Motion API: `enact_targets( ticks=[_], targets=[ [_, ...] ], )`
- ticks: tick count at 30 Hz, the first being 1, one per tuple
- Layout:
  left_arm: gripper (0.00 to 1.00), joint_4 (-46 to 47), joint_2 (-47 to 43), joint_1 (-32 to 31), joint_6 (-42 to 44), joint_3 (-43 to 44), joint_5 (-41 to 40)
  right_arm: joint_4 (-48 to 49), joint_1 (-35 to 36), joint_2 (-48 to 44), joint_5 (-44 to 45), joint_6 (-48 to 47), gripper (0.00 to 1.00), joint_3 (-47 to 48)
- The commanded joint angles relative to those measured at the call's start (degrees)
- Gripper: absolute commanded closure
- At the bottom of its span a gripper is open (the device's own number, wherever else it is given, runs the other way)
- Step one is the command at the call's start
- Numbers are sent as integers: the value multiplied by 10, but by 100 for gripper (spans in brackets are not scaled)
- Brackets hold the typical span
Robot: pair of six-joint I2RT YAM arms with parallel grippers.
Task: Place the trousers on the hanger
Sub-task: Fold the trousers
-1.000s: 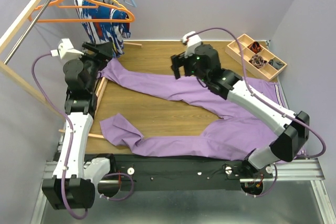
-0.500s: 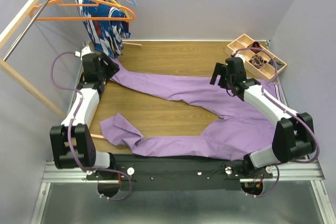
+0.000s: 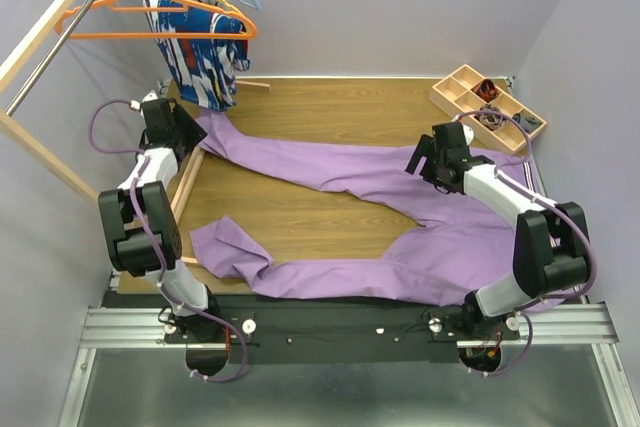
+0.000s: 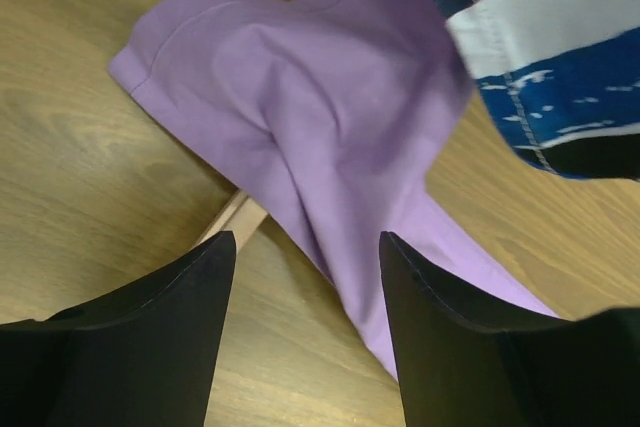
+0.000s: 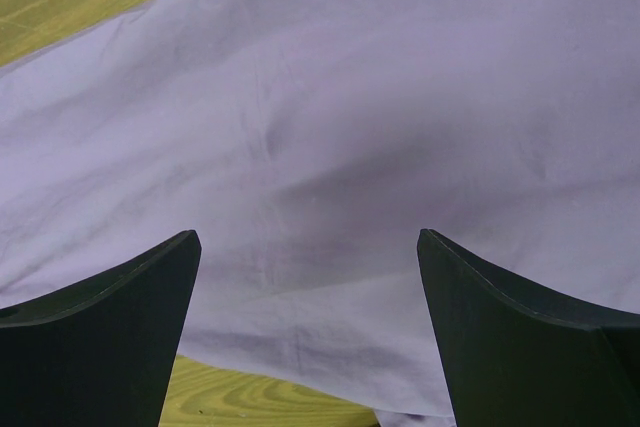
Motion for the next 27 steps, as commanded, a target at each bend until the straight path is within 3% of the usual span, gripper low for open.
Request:
enact_targets(
  ticks=[1, 9, 27],
  targets=[
    [33, 20, 39, 2, 3, 27, -19, -10, -10, 22, -6, 22, 3, -5],
    [39, 47, 88, 23, -25, 35, -70, -12, -16, 27, -8, 25, 3, -4],
    [40, 78, 167, 35, -87, 56, -42, -18, -19, 44, -2, 25, 3, 13]
  ],
)
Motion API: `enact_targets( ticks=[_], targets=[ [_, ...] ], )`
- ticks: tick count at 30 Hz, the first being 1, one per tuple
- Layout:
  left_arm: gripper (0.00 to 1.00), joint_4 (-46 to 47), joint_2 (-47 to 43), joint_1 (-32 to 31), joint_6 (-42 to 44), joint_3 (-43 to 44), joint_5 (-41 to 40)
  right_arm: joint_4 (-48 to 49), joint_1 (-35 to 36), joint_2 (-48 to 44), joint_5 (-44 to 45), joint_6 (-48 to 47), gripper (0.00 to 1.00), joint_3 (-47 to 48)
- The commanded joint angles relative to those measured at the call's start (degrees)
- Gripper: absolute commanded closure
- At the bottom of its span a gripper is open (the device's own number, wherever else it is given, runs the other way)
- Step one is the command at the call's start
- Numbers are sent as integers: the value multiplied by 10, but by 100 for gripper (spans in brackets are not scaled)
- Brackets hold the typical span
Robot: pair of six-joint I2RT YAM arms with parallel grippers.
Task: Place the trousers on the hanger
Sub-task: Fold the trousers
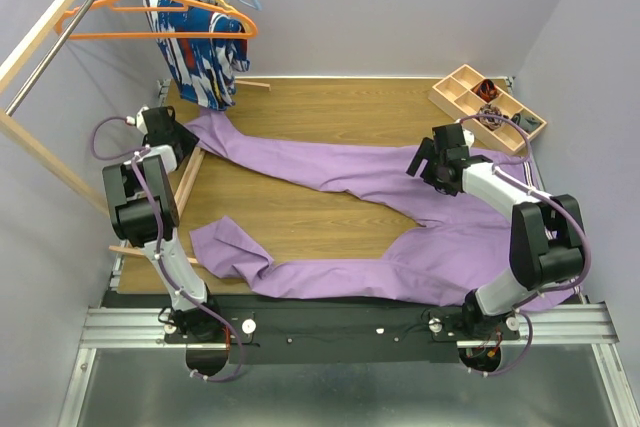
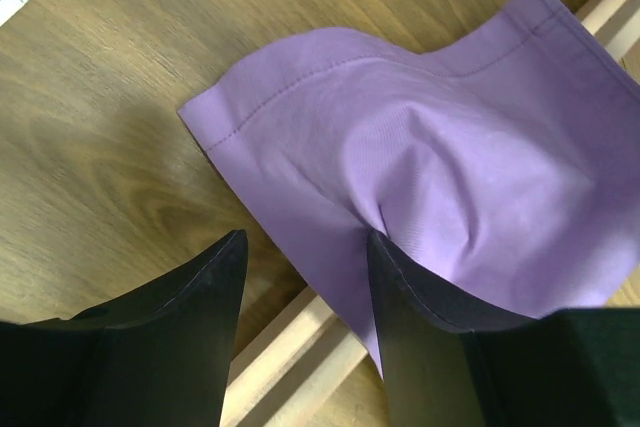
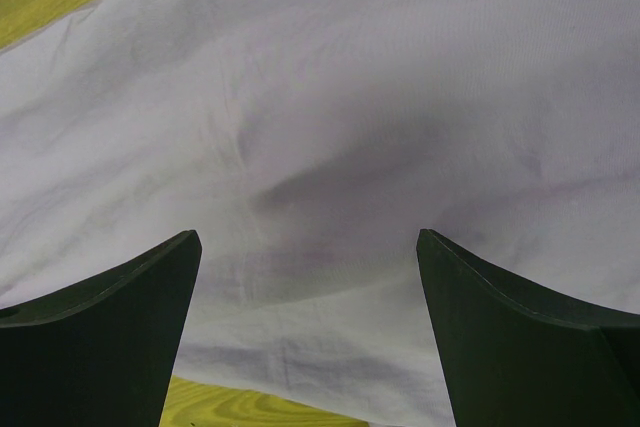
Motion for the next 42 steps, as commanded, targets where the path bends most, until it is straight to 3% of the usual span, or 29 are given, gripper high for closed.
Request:
enact_targets(
  ticks=[1, 6, 9, 14, 18, 27, 31, 37, 42],
  targets=[
    [40, 10, 25, 2, -20, 23, -6, -16, -6, 16, 5, 7, 3, 14],
    [46, -4, 49, 1, -22, 58, -6, -20, -6, 33, 9, 7, 3, 20],
    [56, -12, 61, 2, -16, 77, 15, -23, -9, 43, 12, 9, 3, 22],
    [75, -26, 72, 3, -15, 92, 17, -25, -12, 50, 11, 11, 3, 22],
    [100, -28, 77, 3, -16, 101, 21, -26, -13, 51, 12, 12, 3, 25],
    [100, -31, 26, 41, -17, 60, 8, -30, -21, 49, 16, 15, 3, 27],
    [71, -65, 36, 44, 19, 79, 2, -30, -21, 50, 14, 17, 3, 31],
    [50, -104, 64, 41, 68, 121, -35, -30, -22, 59, 9, 16, 3, 36],
    [38, -120, 87, 40, 74, 149, -15, -30, -23, 80, 5, 11, 3, 46]
  ],
)
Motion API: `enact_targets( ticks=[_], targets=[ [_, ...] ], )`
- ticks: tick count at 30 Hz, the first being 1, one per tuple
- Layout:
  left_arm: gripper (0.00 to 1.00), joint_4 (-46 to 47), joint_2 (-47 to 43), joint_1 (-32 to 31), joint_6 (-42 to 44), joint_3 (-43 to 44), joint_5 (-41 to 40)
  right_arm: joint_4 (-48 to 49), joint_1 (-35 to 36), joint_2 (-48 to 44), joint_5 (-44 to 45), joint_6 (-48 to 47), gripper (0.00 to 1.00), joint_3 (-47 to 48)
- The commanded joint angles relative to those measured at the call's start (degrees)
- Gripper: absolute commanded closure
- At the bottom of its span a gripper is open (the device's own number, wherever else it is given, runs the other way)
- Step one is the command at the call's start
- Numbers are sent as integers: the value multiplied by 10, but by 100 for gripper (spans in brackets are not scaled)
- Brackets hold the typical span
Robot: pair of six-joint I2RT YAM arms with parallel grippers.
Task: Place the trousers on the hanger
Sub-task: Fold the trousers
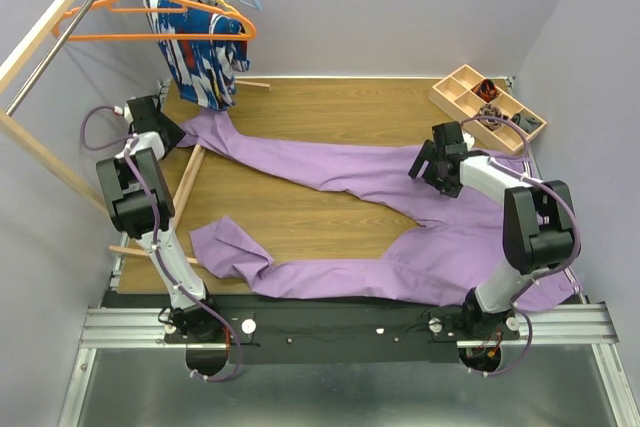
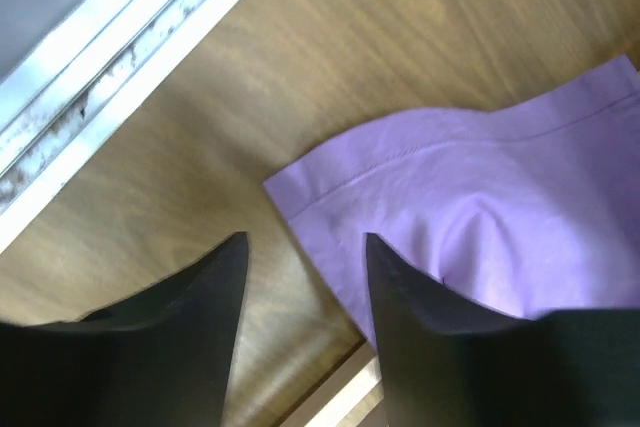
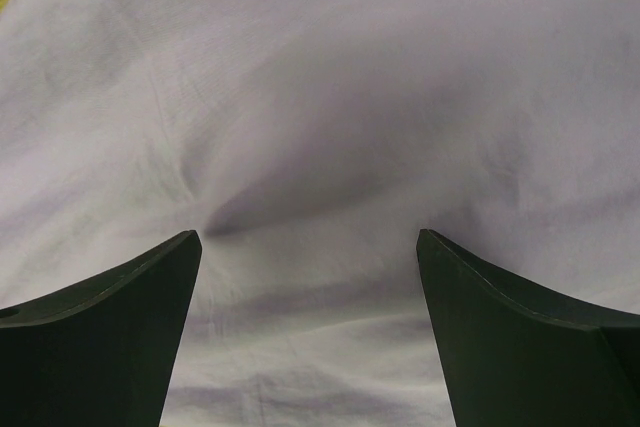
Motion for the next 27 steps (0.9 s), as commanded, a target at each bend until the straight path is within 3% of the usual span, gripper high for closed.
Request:
enact_targets(
  ticks=[1, 11, 19, 21, 25, 27],
  targets=[
    [37, -22, 29, 0, 21, 29, -5, -6, -6, 26, 3, 3, 3, 21],
    [36, -47, 56, -28, -7, 61, -5, -6, -9, 39, 0, -5, 3, 44],
    [41, -100, 89, -46, 2, 126, -33, -2, -17, 49, -3, -7, 3, 54],
    [46, -116, 97, -49, 4, 136, -41, -1, -21, 55, -5, -10, 3, 58],
    [65, -128, 106, -53, 18, 152, -47, 3, -24, 61, -6, -14, 3, 62],
    [80, -134, 110, -53, 24, 157, -46, 3, -27, 64, -7, -16, 3, 63]
  ],
)
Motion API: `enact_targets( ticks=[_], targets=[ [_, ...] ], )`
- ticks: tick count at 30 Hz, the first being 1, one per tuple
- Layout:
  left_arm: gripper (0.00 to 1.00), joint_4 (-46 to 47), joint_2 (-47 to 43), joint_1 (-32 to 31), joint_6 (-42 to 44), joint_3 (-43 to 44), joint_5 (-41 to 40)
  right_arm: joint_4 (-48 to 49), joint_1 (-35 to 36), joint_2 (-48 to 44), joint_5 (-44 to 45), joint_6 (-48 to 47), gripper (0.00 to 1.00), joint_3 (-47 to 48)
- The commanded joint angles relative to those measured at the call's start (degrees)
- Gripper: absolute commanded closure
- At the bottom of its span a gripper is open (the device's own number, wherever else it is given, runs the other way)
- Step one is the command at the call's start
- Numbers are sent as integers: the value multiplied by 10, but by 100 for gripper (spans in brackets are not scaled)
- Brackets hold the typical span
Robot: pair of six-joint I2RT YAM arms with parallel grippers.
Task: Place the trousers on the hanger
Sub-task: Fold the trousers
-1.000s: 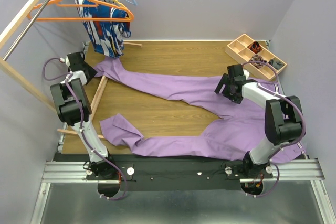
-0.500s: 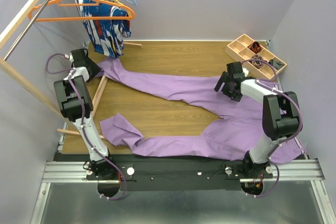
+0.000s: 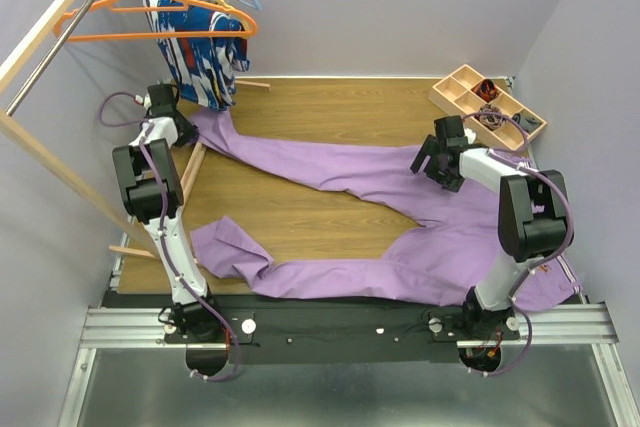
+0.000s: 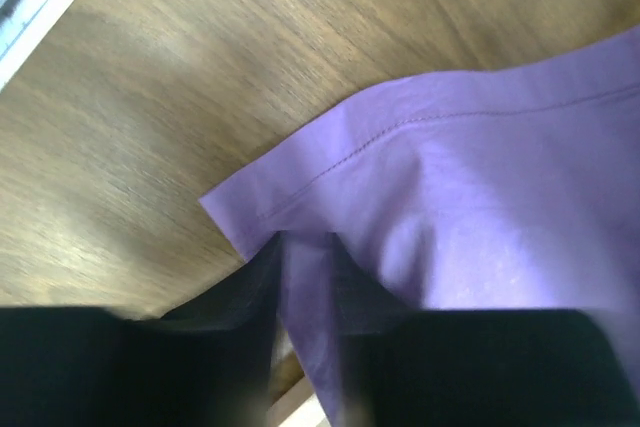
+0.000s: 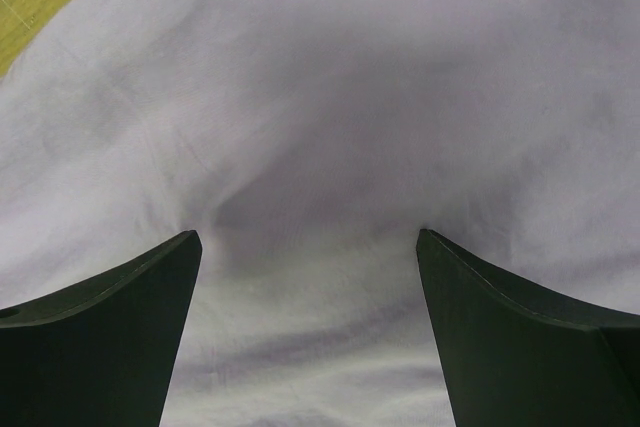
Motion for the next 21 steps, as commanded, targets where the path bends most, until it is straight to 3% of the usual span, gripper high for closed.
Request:
enact_targets(
  ticks=[1, 4, 6, 10, 17, 21],
  targets=[
    [83, -33, 20, -3, 20, 22, -20, 4, -9, 16, -6, -8, 3, 20],
    [89, -35, 21, -6, 34, 25, -17, 6, -11, 20, -11, -6, 3, 20],
    [100, -40, 23, -6, 45, 27, -15, 7, -13, 21, -13, -5, 3, 21],
    [100, -51, 22, -6, 63, 33, -8, 8, -13, 22, -16, -6, 3, 22],
    [100, -22, -100, -7, 111, -31, -40, 8, -12, 6, -20, -8, 3, 7],
    [82, 0, -174, -9, 95, -76, -39, 8, -14, 14, -11, -5, 3, 2]
  ],
)
